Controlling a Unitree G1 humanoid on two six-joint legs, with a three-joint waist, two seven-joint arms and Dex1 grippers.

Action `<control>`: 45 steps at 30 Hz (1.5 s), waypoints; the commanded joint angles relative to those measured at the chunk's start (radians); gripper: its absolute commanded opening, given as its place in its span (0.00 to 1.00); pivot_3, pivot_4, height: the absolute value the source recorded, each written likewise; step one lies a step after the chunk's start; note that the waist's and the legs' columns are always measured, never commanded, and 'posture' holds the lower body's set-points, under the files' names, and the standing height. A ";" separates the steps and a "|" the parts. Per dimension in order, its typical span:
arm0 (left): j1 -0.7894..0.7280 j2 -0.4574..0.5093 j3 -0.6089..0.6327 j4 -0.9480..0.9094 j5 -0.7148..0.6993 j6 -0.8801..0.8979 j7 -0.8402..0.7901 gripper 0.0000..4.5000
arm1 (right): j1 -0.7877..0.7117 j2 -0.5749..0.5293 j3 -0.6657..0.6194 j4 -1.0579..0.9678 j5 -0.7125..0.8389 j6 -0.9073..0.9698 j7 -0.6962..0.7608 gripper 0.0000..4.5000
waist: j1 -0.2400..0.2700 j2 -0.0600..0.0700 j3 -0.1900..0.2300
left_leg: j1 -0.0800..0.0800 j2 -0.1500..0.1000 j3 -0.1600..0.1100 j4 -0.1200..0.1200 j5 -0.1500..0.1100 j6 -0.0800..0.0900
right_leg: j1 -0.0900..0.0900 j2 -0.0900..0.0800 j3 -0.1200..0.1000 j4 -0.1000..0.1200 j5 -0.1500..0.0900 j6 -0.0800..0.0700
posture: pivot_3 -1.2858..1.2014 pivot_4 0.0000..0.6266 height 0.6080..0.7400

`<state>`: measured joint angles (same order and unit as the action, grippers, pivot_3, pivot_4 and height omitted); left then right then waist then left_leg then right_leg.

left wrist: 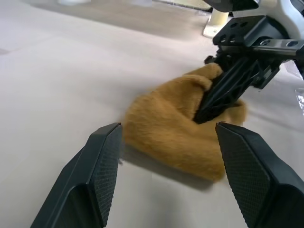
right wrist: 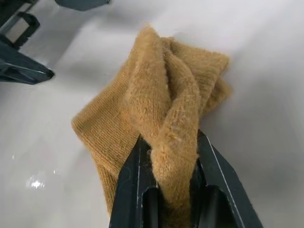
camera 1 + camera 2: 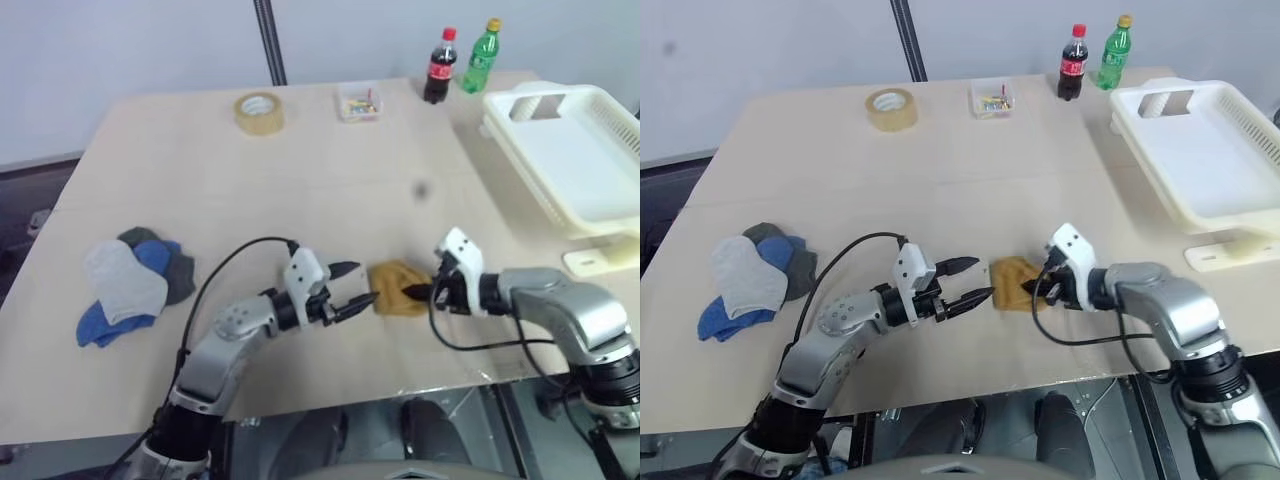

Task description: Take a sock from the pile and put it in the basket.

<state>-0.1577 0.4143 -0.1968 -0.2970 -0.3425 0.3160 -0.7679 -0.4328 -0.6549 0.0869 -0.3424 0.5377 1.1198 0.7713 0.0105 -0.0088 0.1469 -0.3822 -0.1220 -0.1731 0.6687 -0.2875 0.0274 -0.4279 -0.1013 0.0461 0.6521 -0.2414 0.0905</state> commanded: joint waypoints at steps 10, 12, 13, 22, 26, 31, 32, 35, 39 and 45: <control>-0.200 -0.125 -0.004 -0.133 -0.033 0.084 0.099 0.75 | -0.406 -0.312 -0.145 0.360 0.019 -0.052 0.198 0.00 | 0.004 -0.001 0.002 | -0.003 -0.001 0.001 0.000 -0.001 0.002 | -0.001 -0.002 0.000 -0.002 0.000 0.000 | 0.52 0.24 1.00; -0.210 -0.130 0.002 -0.137 -0.039 0.092 0.106 0.75 | -0.473 -0.341 -0.120 0.466 -0.007 -0.081 0.240 0.00 | 0.004 -0.001 0.002 | -0.003 -0.001 0.001 0.000 -0.001 0.002 | -0.001 -0.001 0.000 -0.003 0.000 0.000 | 0.52 0.24 1.00; -0.211 -0.128 0.000 -0.138 -0.035 0.093 0.107 0.75 | -0.518 -0.356 -0.088 0.553 -0.053 -0.108 0.248 0.00 | 0.003 -0.001 0.003 | -0.003 0.000 0.001 -0.001 -0.001 0.002 | -0.001 -0.002 -0.001 -0.004 0.000 0.000 | 0.52 0.24 1.00; -0.216 -0.136 0.010 -0.144 -0.049 0.100 0.122 0.75 | -0.813 -0.329 -0.004 1.245 -0.304 -0.419 0.297 0.00 | 0.003 0.000 0.004 | -0.007 0.000 0.002 -0.001 -0.001 0.002 | -0.005 -0.002 0.000 -0.006 0.000 0.000 | 0.52 0.24 1.00; -0.220 -0.136 0.023 -0.144 -0.055 0.100 0.130 0.75 | -0.868 -0.316 -0.024 1.445 -0.358 -0.503 0.280 0.00 | 0.003 0.000 0.004 | -0.009 0.000 0.002 -0.001 -0.001 0.002 | -0.006 -0.002 0.000 -0.006 0.000 0.000 | 0.52 0.24 1.00; -0.230 -0.137 0.035 -0.138 -0.064 0.096 0.133 0.75 | -0.871 -0.312 -0.064 1.564 -0.395 -0.566 0.203 0.00 | 0.003 0.000 0.004 | -0.010 0.000 0.002 0.000 -0.001 0.002 | -0.008 -0.002 -0.001 -0.006 0.000 0.000 | 0.52 0.24 1.00; -0.232 -0.137 0.037 -0.138 -0.064 0.089 0.131 0.75 | -0.872 -0.312 -0.076 1.578 -0.398 -0.570 0.185 0.00 | 0.003 0.000 0.004 | -0.010 0.000 0.002 0.000 -0.001 0.002 | -0.008 -0.002 0.000 -0.005 0.000 0.000 | 0.52 0.24 1.00; -0.234 -0.140 0.038 -0.140 -0.069 0.088 0.129 0.75 | -0.865 -0.312 -0.101 1.604 -0.415 -0.577 0.138 0.00 | 0.002 0.000 0.004 | -0.011 0.000 0.003 0.000 -0.001 0.002 | -0.010 -0.001 0.000 -0.004 0.000 0.000 | 0.52 0.24 1.00; -0.230 -0.145 0.032 -0.139 -0.077 0.085 0.119 0.75 | -0.860 -0.309 -0.148 1.619 -0.420 -0.593 0.053 0.22 | 0.001 0.000 0.004 | -0.012 0.000 0.004 0.000 -0.001 0.002 | -0.011 -0.001 0.001 -0.003 0.000 0.000 | 0.52 0.24 1.00; -0.245 -0.158 0.033 -0.135 -0.100 0.065 0.089 0.75 | -0.849 -0.310 -0.165 1.618 -0.443 -0.592 0.053 0.80 | 0.001 0.000 0.004 | -0.012 0.000 0.005 0.001 -0.001 0.002 | -0.011 0.000 0.002 0.000 0.000 0.000 | 0.52 0.24 1.00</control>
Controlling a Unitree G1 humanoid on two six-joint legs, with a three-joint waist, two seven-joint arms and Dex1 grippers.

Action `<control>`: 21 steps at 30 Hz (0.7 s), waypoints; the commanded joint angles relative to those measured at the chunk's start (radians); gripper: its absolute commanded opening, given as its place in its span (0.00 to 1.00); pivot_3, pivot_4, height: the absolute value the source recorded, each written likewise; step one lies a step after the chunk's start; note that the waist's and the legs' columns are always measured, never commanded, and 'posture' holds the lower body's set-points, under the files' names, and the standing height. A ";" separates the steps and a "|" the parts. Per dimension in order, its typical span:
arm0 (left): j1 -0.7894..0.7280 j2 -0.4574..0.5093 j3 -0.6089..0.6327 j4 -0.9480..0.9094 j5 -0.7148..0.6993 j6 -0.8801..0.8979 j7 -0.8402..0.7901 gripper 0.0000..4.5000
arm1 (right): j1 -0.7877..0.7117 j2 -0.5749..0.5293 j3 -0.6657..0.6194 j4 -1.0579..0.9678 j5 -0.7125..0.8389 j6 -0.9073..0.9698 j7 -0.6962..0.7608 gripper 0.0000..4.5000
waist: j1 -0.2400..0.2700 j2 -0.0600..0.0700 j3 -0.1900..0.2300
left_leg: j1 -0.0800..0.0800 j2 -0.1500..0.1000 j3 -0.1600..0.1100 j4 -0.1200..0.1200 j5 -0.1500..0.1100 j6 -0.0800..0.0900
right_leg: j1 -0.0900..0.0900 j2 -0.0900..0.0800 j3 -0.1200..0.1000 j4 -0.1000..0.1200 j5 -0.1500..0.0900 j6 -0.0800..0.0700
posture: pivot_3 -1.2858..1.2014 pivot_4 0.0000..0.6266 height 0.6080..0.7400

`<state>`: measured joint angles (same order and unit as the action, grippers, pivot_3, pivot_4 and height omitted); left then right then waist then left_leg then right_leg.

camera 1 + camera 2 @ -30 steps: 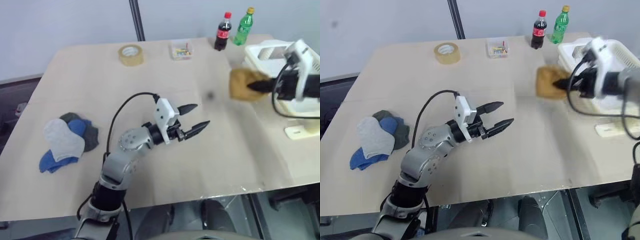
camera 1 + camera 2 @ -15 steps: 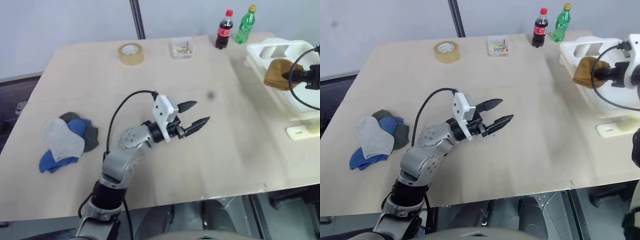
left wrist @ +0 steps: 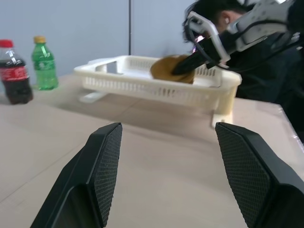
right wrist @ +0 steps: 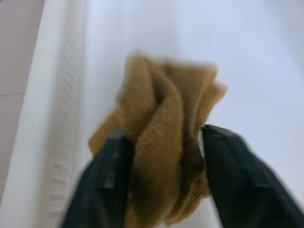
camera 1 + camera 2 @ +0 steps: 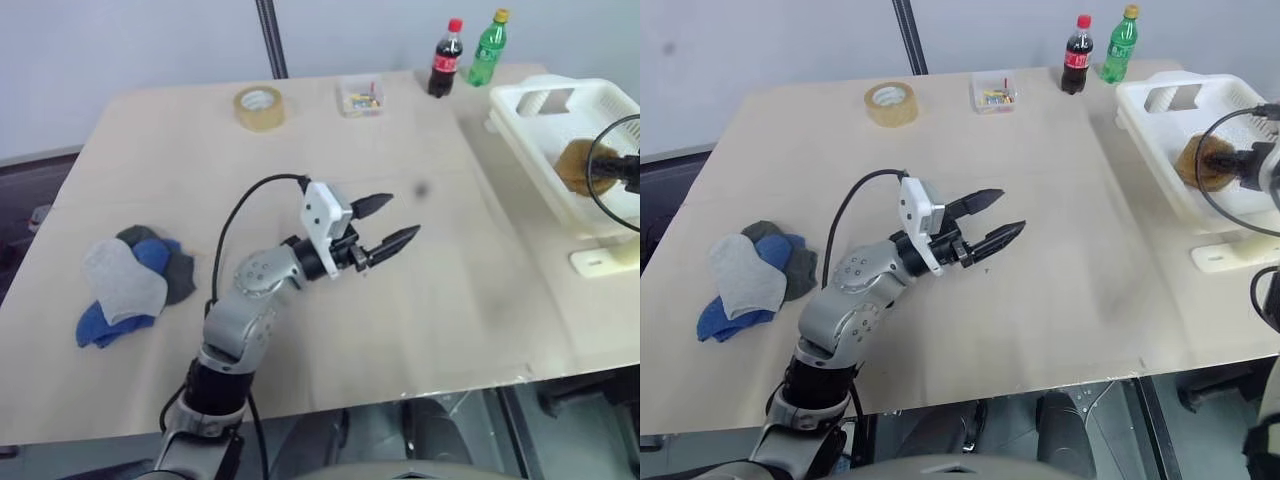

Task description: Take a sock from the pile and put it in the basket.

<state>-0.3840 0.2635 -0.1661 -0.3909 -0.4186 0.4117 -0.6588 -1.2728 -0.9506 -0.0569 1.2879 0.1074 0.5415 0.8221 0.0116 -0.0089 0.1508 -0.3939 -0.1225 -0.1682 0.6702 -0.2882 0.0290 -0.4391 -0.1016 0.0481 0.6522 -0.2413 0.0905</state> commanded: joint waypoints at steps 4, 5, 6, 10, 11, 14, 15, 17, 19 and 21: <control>-0.019 -0.017 0.002 -0.039 -0.057 -0.029 -0.040 0.75 | -0.001 -0.021 -0.043 -0.015 -0.010 -0.025 -0.006 0.97 | 0.000 0.000 0.000 | 0.000 0.000 0.001 0.001 0.000 0.000 | 0.000 0.000 0.001 0.002 0.000 0.000 | 0.52 0.24 1.00; -0.018 -0.018 0.002 -0.040 -0.060 -0.027 -0.042 0.75 | 0.003 -0.024 -0.048 -0.018 -0.008 -0.038 -0.001 0.97 | 0.000 0.000 0.000 | 0.000 0.000 0.001 0.001 0.000 0.000 | 0.000 0.000 0.001 0.002 0.000 0.000 | 0.52 0.24 1.00; -0.017 -0.018 0.001 -0.041 -0.062 -0.027 -0.043 0.75 | 0.006 -0.027 -0.052 -0.022 -0.008 -0.046 0.007 0.97 | 0.000 0.000 0.000 | 0.000 0.000 0.002 0.001 0.000 0.000 | 0.000 0.000 0.002 0.003 0.000 0.000 | 0.52 0.24 1.00; -0.016 -0.014 0.000 -0.042 -0.069 -0.028 -0.049 0.75 | 0.005 -0.035 -0.076 -0.040 0.002 -0.076 0.047 0.97 | -0.001 0.000 0.000 | 0.000 0.000 0.004 0.001 0.000 0.000 | -0.001 0.000 0.004 0.004 0.000 0.000 | 0.52 0.24 1.00; -0.017 -0.014 0.001 -0.041 -0.071 -0.028 -0.049 0.75 | 0.005 -0.038 -0.080 -0.045 0.004 -0.079 0.065 0.97 | -0.001 0.000 0.000 | 0.001 0.000 0.005 0.001 0.000 0.000 | -0.001 0.000 0.005 0.005 0.000 0.000 | 0.52 0.24 1.00; -0.018 -0.013 0.002 -0.039 -0.070 -0.030 -0.049 0.75 | 0.009 -0.047 -0.090 -0.064 0.009 -0.093 0.114 0.97 | 0.000 0.000 0.000 | 0.001 0.000 0.006 0.002 0.000 0.000 | -0.002 0.000 0.005 0.005 0.000 0.000 | 0.52 0.24 1.00; -0.015 -0.011 0.005 -0.043 -0.072 -0.026 -0.047 0.75 | 0.007 -0.048 -0.099 -0.076 0.018 -0.096 0.139 0.97 | 0.000 0.000 0.000 | 0.001 0.000 0.006 0.002 0.000 0.000 | -0.002 0.001 0.005 0.005 0.000 0.000 | 0.52 0.24 1.00; -0.008 -0.001 0.015 -0.051 -0.069 -0.022 -0.038 0.75 | 0.004 -0.043 -0.118 -0.126 0.045 -0.113 0.206 0.97 | -0.002 0.000 0.000 | 0.001 0.000 0.006 0.002 0.000 0.000 | -0.002 0.001 0.005 0.005 0.000 0.000 | 0.52 0.24 1.00; 0.009 0.011 0.033 -0.062 -0.063 -0.019 -0.018 0.75 | 0.030 -0.017 -0.147 -0.245 0.111 -0.106 0.299 0.97 | -0.004 0.000 0.000 | 0.001 0.000 0.007 0.002 0.000 0.000 | -0.003 0.001 0.007 0.007 0.000 0.000 | 0.52 0.24 1.00; 0.039 0.024 0.056 -0.086 -0.078 0.000 0.004 0.75 | 0.102 0.034 -0.186 -0.424 0.206 -0.028 0.356 0.97 | -0.013 0.000 0.000 | 0.001 0.001 0.008 0.002 0.000 0.000 | -0.004 0.001 0.008 0.007 0.000 0.000 | 0.52 0.24 1.00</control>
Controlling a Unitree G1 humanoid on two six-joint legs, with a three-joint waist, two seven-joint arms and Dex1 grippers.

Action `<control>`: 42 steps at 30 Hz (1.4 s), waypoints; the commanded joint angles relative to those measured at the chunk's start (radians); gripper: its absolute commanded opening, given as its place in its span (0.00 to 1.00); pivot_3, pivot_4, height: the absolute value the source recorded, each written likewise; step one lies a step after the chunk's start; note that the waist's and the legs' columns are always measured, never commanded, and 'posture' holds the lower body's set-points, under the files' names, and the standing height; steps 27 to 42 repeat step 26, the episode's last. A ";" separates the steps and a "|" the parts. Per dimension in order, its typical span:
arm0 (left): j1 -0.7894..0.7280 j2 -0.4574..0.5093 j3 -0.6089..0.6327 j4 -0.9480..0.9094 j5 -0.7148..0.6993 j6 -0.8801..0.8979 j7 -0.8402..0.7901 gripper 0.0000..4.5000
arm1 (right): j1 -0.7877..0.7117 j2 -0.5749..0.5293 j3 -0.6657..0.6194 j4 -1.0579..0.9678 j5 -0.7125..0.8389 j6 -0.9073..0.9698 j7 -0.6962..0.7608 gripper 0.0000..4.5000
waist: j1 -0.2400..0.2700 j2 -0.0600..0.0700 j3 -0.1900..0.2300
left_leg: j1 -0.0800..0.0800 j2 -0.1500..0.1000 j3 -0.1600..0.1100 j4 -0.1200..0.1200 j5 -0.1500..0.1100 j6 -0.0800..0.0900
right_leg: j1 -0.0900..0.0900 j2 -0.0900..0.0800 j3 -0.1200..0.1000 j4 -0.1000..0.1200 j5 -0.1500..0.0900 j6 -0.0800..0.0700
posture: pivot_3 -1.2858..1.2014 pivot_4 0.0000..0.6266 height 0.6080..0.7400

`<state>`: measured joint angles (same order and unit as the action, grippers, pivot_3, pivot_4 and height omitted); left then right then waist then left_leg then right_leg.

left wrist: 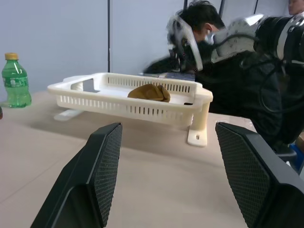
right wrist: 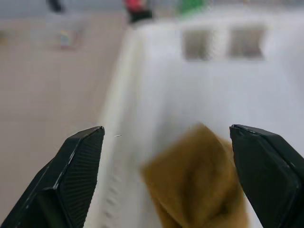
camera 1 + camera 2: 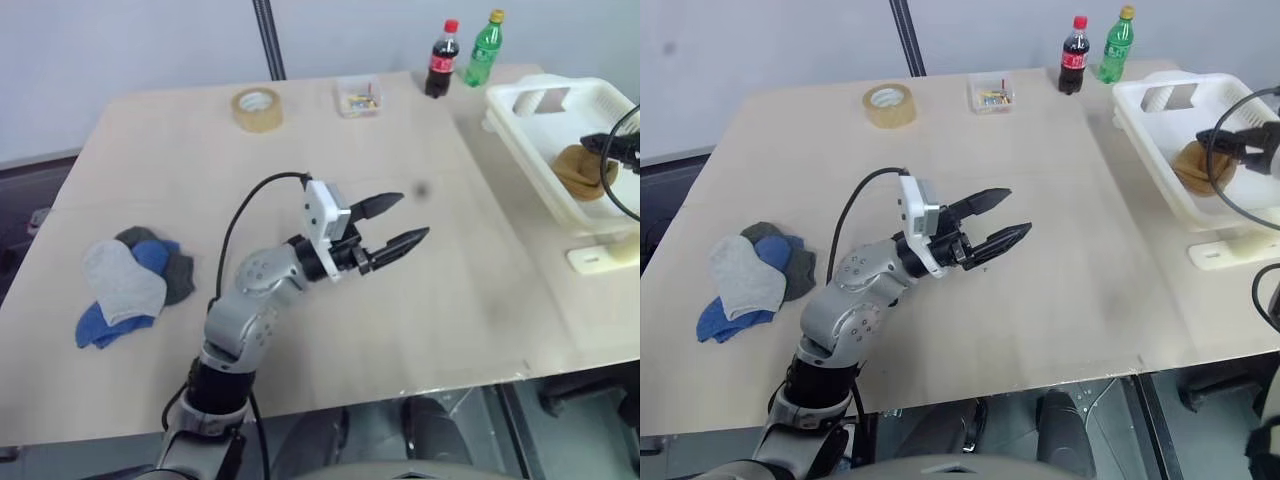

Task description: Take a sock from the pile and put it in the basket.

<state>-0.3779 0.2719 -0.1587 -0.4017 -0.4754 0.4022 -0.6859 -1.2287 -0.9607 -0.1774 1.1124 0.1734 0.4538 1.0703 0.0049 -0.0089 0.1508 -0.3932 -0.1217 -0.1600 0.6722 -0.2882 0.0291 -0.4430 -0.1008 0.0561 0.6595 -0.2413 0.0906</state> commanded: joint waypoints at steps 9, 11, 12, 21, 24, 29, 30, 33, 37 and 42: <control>0.283 0.055 0.108 -0.250 -0.044 0.097 0.170 0.75 | 0.682 0.240 -0.041 -1.055 0.321 0.113 0.088 0.97 | -0.007 -0.001 -0.002 | -0.004 0.000 -0.005 0.011 0.000 0.000 | -0.001 -0.001 -0.003 0.005 0.000 0.000 | 0.52 0.24 1.00; 0.362 0.065 0.121 -0.294 -0.039 0.097 0.194 0.75 | 0.781 0.239 -0.008 -1.108 0.317 0.076 0.123 0.97 | -0.007 -0.001 -0.002 | -0.005 -0.001 -0.004 0.012 0.000 0.000 | -0.001 -0.001 -0.002 0.006 0.001 0.002 | 0.52 0.24 1.00; 0.401 0.072 0.126 -0.314 -0.031 0.096 0.206 0.75 | 0.823 0.235 0.006 -1.120 0.311 0.049 0.143 0.97 | -0.006 -0.001 -0.002 | -0.004 -0.001 -0.003 0.014 0.000 0.000 | 0.000 -0.001 -0.002 0.006 0.002 0.004 | 0.52 0.24 1.00; 0.842 0.152 0.272 -0.444 0.017 0.049 0.231 0.75 | 0.959 0.163 0.034 -0.957 0.240 -0.187 0.280 0.97 | -0.006 0.000 -0.001 | 0.015 0.000 0.002 0.008 -0.002 0.003 | 0.017 0.001 0.002 0.002 0.003 0.004 | 0.52 0.24 1.00; 0.916 0.148 0.321 -0.464 0.012 0.039 0.244 0.75 | 0.963 0.155 0.029 -0.923 0.249 -0.222 0.304 0.97 | 0.004 0.000 -0.001 | 0.016 0.001 0.002 0.008 -0.002 0.003 | 0.018 0.001 0.002 0.001 0.003 0.004 | 0.52 0.24 1.00; 0.934 0.144 0.337 -0.470 0.011 0.039 0.253 0.75 | 0.960 0.157 0.024 -0.914 0.257 -0.233 0.309 0.97 | 0.007 0.000 -0.001 | 0.016 0.001 0.002 0.008 -0.002 0.003 | 0.018 0.001 0.002 0.001 0.003 0.004 | 0.52 0.24 1.00; 0.934 0.144 0.337 -0.470 0.011 0.039 0.253 0.75 | 0.960 0.157 0.024 -0.914 0.257 -0.233 0.309 0.97 | 0.007 0.000 -0.001 | 0.016 0.001 0.002 0.008 -0.002 0.003 | 0.018 0.001 0.002 0.001 0.003 0.004 | 0.52 0.24 1.00; 0.934 0.144 0.337 -0.470 0.011 0.039 0.253 0.75 | 0.960 0.157 0.024 -0.914 0.257 -0.233 0.309 0.97 | 0.007 0.000 -0.001 | 0.016 0.001 0.002 0.008 -0.002 0.003 | 0.018 0.001 0.002 0.001 0.003 0.004 | 0.52 0.24 1.00; 0.934 0.144 0.337 -0.470 0.011 0.039 0.253 0.75 | 0.960 0.157 0.024 -0.914 0.257 -0.233 0.309 0.97 | 0.007 0.000 -0.001 | 0.016 0.001 0.002 0.008 -0.002 0.003 | 0.018 0.001 0.002 0.001 0.003 0.004 | 0.52 0.24 1.00; 0.934 0.144 0.337 -0.470 0.011 0.039 0.253 0.75 | 0.960 0.157 0.024 -0.914 0.257 -0.233 0.309 0.97 | 0.007 0.000 -0.001 | 0.016 0.001 0.002 0.008 -0.002 0.003 | 0.018 0.001 0.002 0.001 0.003 0.004 | 0.52 0.24 1.00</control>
